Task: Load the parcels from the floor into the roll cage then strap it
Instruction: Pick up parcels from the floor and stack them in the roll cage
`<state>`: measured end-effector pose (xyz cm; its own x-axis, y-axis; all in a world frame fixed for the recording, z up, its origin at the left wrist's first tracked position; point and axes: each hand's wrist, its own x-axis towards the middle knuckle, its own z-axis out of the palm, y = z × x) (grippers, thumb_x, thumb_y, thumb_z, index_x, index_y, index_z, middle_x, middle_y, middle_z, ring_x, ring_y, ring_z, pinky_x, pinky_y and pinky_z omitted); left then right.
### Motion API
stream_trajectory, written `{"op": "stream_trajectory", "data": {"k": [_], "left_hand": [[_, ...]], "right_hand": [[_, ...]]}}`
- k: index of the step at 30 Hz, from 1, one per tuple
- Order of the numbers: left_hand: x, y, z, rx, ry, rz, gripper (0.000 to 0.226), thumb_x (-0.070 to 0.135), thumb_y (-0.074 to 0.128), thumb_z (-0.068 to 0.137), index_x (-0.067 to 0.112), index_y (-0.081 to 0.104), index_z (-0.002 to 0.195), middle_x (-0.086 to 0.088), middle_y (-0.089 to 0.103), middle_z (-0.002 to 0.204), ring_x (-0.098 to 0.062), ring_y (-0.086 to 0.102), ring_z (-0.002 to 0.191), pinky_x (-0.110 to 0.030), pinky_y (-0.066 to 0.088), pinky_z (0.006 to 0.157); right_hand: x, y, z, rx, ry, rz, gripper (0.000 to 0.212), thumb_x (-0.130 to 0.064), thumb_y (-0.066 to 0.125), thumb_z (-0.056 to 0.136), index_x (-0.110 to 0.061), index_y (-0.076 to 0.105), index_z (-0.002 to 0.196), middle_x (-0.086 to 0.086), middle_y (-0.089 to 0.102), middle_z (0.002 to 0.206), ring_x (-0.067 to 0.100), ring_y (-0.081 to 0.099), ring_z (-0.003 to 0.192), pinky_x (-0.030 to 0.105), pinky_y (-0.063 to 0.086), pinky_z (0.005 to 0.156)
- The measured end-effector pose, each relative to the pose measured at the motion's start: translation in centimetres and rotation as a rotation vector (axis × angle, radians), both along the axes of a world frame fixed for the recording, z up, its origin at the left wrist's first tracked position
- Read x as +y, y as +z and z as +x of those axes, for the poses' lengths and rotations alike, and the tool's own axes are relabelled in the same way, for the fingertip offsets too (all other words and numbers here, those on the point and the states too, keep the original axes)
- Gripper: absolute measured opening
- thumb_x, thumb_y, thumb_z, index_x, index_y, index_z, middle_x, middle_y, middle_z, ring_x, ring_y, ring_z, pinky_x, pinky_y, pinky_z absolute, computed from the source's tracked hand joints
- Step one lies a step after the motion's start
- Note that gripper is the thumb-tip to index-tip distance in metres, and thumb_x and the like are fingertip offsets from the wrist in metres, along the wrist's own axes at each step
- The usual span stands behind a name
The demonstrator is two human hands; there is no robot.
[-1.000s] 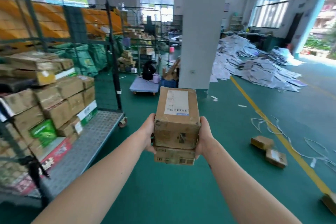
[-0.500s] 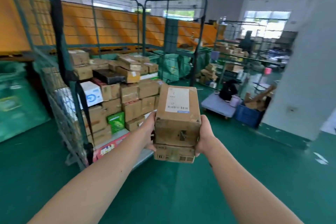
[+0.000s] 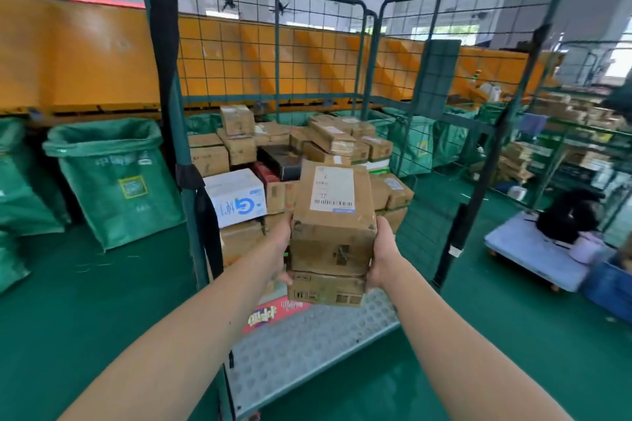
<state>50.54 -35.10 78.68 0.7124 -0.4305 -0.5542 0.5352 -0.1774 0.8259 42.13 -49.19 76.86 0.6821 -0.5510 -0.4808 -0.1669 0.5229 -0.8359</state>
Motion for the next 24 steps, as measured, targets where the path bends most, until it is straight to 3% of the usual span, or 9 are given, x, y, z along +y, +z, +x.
{"op": "stream_trajectory", "data": {"k": [2, 4, 6, 10, 14, 16, 20, 22, 24], "left_hand": [[-1.5, 0.4, 3.9, -0.013, 0.049, 0.002, 0.071, 0.077, 0.050, 0.081, 0.026, 0.050, 0.130, -0.010, 0.049, 0.142, -0.039, 0.042, 0.132, -0.065, 0.035, 0.105], [-2.9, 0.8, 7.8, -0.019, 0.106, 0.004, 0.074, 0.077, 0.052, 0.080, 0.025, 0.049, 0.131, -0.012, 0.048, 0.142, -0.040, 0.042, 0.131, -0.065, 0.035, 0.105], [-4.0, 1.0, 11.3, -0.017, 0.123, 0.002, 0.068, 0.076, 0.052, 0.080, 0.023, 0.054, 0.123, -0.012, 0.052, 0.131, -0.040, 0.045, 0.127, -0.064, 0.035, 0.105], [-5.6, 1.4, 17.4, 0.005, 0.174, -0.034, 0.048, 0.062, 0.053, 0.085, 0.016, 0.062, 0.094, -0.011, 0.061, 0.102, -0.032, 0.057, 0.096, -0.056, 0.042, 0.103], [-7.0, 1.4, 24.0, 0.007, 0.286, -0.014, 0.041, 0.056, 0.053, 0.089, 0.016, 0.059, 0.082, -0.009, 0.057, 0.087, -0.027, 0.053, 0.078, -0.047, 0.046, 0.096], [-7.4, 1.0, 28.0, -0.007, 0.354, -0.020, 0.042, 0.059, 0.050, 0.090, 0.018, 0.059, 0.086, -0.007, 0.055, 0.092, -0.028, 0.051, 0.081, -0.051, 0.043, 0.097], [-8.0, 0.6, 36.2, -0.023, 0.490, -0.018, 0.059, 0.068, 0.043, 0.091, 0.022, 0.057, 0.124, -0.009, 0.053, 0.130, -0.035, 0.047, 0.123, -0.064, 0.035, 0.105], [-8.1, 0.6, 39.9, -0.012, 0.557, -0.014, 0.059, 0.067, 0.040, 0.092, 0.022, 0.055, 0.126, -0.009, 0.052, 0.129, -0.035, 0.047, 0.125, -0.065, 0.035, 0.105], [-8.0, 0.5, 42.6, -0.006, 0.607, -0.022, 0.052, 0.064, 0.041, 0.094, 0.019, 0.058, 0.116, -0.009, 0.057, 0.114, -0.031, 0.054, 0.109, -0.058, 0.043, 0.097]], "right_hand": [[-1.4, 0.8, 3.7, 0.010, 0.014, -0.024, 0.048, -0.061, 0.036, 0.096, -0.022, 0.065, 0.093, 0.010, 0.068, 0.095, 0.029, 0.059, 0.089, 0.042, 0.046, 0.085], [-3.1, 1.2, 7.7, 0.009, 0.043, -0.037, 0.052, -0.062, 0.034, 0.096, -0.022, 0.067, 0.093, 0.010, 0.068, 0.096, 0.028, 0.059, 0.087, 0.038, 0.044, 0.079], [-4.3, 1.2, 11.7, -0.012, 0.072, -0.035, 0.055, -0.062, 0.033, 0.096, -0.022, 0.069, 0.104, 0.011, 0.069, 0.102, 0.028, 0.061, 0.090, 0.035, 0.045, 0.069], [-6.2, 0.8, 19.6, -0.037, 0.098, -0.018, 0.060, -0.070, 0.038, 0.089, -0.025, 0.074, 0.106, 0.013, 0.071, 0.111, 0.032, 0.063, 0.105, 0.046, 0.051, 0.094], [-8.2, 0.3, 28.8, -0.038, 0.234, -0.038, 0.060, -0.065, 0.031, 0.096, -0.024, 0.072, 0.109, 0.012, 0.070, 0.109, 0.029, 0.061, 0.100, 0.041, 0.047, 0.088], [-8.9, 0.4, 33.6, -0.027, 0.298, -0.055, 0.059, -0.064, 0.033, 0.095, -0.022, 0.070, 0.114, 0.012, 0.068, 0.115, 0.028, 0.060, 0.102, 0.041, 0.045, 0.088], [-10.1, 0.5, 43.6, 0.049, 0.389, -0.056, 0.068, -0.076, 0.047, 0.081, -0.026, 0.062, 0.124, 0.012, 0.057, 0.124, 0.029, 0.057, 0.112, 0.044, 0.046, 0.085], [-10.4, 0.5, 48.0, 0.036, 0.488, -0.035, 0.065, -0.075, 0.044, 0.083, -0.027, 0.069, 0.118, 0.013, 0.065, 0.119, 0.029, 0.061, 0.105, 0.042, 0.052, 0.081], [-10.5, 0.5, 51.6, 0.018, 0.584, -0.027, 0.061, -0.071, 0.037, 0.090, -0.026, 0.074, 0.109, 0.011, 0.071, 0.113, 0.029, 0.063, 0.102, 0.041, 0.054, 0.084]]}}
